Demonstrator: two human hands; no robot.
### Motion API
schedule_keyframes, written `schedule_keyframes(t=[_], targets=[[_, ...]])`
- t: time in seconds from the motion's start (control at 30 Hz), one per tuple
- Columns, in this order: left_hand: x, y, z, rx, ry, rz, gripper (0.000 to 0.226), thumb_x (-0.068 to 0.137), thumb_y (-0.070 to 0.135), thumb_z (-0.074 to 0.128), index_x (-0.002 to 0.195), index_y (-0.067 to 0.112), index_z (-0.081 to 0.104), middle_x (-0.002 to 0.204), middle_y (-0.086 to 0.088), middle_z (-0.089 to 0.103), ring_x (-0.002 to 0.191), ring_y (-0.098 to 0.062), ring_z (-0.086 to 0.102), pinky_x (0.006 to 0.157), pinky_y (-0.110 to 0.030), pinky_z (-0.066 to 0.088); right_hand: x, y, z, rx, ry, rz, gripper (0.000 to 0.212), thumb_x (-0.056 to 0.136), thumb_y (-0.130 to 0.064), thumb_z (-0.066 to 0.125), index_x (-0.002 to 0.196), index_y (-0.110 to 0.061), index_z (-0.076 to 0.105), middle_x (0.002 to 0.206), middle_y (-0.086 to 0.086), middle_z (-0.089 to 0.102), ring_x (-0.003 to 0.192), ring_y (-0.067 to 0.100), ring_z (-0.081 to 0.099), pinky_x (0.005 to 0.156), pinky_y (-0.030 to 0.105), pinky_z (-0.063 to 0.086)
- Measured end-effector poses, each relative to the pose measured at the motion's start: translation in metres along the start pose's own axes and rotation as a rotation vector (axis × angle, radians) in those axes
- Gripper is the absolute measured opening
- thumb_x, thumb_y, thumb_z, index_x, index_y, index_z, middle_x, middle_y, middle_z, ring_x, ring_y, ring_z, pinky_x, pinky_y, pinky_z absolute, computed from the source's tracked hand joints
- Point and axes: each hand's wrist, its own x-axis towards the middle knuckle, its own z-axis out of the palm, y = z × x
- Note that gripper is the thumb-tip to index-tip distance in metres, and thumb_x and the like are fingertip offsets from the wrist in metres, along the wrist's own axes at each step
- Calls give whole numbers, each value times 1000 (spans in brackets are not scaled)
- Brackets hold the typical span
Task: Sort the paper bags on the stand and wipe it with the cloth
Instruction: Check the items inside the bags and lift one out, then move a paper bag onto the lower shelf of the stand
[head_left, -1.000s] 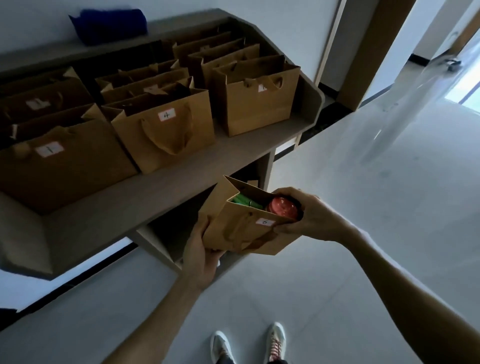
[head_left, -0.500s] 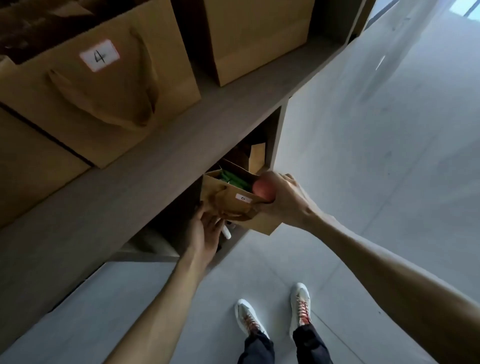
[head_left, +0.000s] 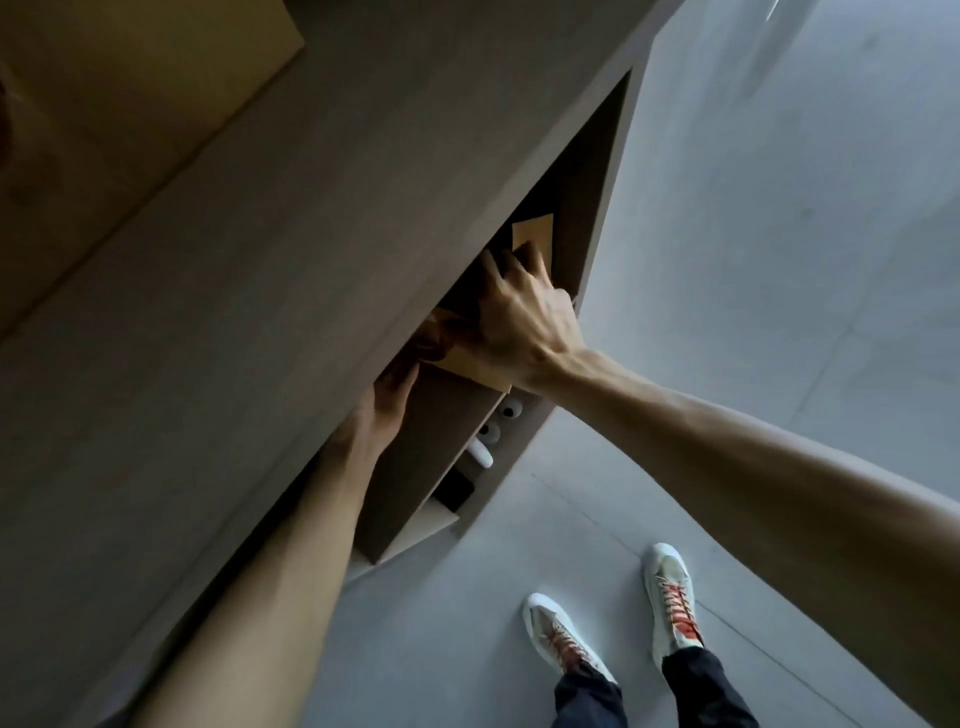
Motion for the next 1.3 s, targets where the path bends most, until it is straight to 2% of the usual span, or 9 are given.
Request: schedule_keyframes(t=[0.1, 0.37, 0.53, 0.73, 0.83, 0.97, 1.07, 1.13, 1.3], targets=[[11, 2, 0, 182, -62, 176, 59, 92, 30, 53, 141, 2, 36, 146, -19, 39, 135, -29, 40, 111, -38, 37, 3, -5, 11, -79, 28, -5, 92, 81, -66, 64, 148, -12, 30, 142, 11, 42, 129, 34, 30, 65, 40, 47], [32, 9, 7, 136, -24, 184, 45, 97, 25, 49, 140, 13, 42, 144, -11, 43, 130, -25, 45, 105, -35, 42, 2, 11, 16, 28, 88, -80, 81, 85, -51, 67, 145, -5, 36, 139, 19, 40, 122, 39, 36, 57, 36, 44], [29, 6, 8, 110, -7, 176, 45, 98, 26, 47, 140, 13, 41, 145, -13, 40, 130, -27, 44, 102, -34, 44, -11, 27, 23, 169, 61, -152, 80, 80, -40, 77, 144, -6, 41, 139, 19, 42, 117, 38, 43, 78, 47, 55], [7, 1, 11, 148, -41, 182, 39, 98, 21, 43, 135, 9, 43, 144, -15, 41, 132, -29, 42, 110, -43, 36, -24, 25, 7, 242, 29, -197, 85, 77, -43, 80, 145, -12, 41, 141, 14, 41, 120, 33, 45, 90, 44, 53], [-7, 2, 9, 124, -26, 194, 38, 99, 23, 43, 136, 12, 44, 145, -15, 40, 131, -29, 43, 97, -39, 48, -29, 22, -16, 267, 29, -216, 75, 80, -44, 76, 141, -11, 45, 136, 13, 45, 118, 30, 47, 93, 42, 51], [-44, 8, 15, 343, -2, 290, 27, 101, 22, 40, 127, 20, 48, 134, -8, 49, 116, -22, 55, 81, -30, 51, -46, 19, -65, 280, 70, -219, 48, 90, -41, 66, 129, -13, 57, 121, 7, 57, 110, 23, 56, 87, 38, 53], [-89, 6, 28, 561, 37, 411, 33, 99, 15, 45, 130, 4, 48, 127, -14, 54, 108, -27, 58, 81, -30, 50, -69, 16, -107, 290, 136, -251, 33, 94, -42, 60, 115, -17, 64, 109, 1, 63, 92, 18, 65, 75, 38, 57], [-122, 3, 34, 710, 10, 521, 30, 98, 11, 48, 126, 1, 52, 121, -14, 58, 101, -27, 62, 72, -18, 53, -84, 11, -136, 315, 173, -262, 29, 95, -42, 58, 109, -18, 66, 103, -1, 64, 85, 15, 65, 70, 37, 56], [-206, 5, 45, 1067, -157, 642, 17, 97, 17, 51, 105, 21, 65, 98, 6, 70, 84, -7, 69, 73, -22, 56, -108, -4, -206, 381, 251, -392, 31, 96, -40, 55, 108, -14, 67, 102, -1, 65, 83, 11, 63, 66, 25, 54]])
